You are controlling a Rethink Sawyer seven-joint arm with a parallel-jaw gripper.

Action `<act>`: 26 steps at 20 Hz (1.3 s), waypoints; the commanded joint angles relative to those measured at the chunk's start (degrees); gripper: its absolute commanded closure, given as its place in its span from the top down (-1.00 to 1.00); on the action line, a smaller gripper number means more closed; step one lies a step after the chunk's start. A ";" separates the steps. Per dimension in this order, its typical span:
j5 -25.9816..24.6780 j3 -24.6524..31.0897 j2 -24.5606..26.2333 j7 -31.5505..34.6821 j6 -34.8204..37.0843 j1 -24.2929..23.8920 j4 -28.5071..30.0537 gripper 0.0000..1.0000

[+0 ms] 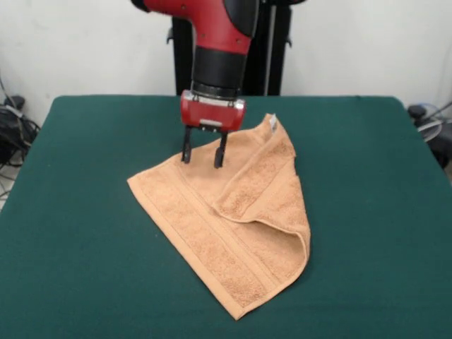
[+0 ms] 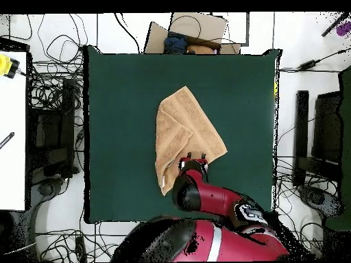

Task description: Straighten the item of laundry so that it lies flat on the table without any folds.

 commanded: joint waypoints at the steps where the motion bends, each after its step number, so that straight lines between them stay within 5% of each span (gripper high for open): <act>1: -0.58 5.66 4.74 8.12 1.66 2.74 -6.42 1.00; 4: 3.00 3.34 1.37 9.75 2.46 6.64 -3.45 1.00; 11: 9.50 7.44 -13.06 12.64 19.41 9.20 1.81 1.00; 19: 9.27 11.11 -10.52 13.20 17.88 6.26 1.53 1.00; 26: 9.88 9.36 -10.61 14.73 15.19 8.91 3.26 1.00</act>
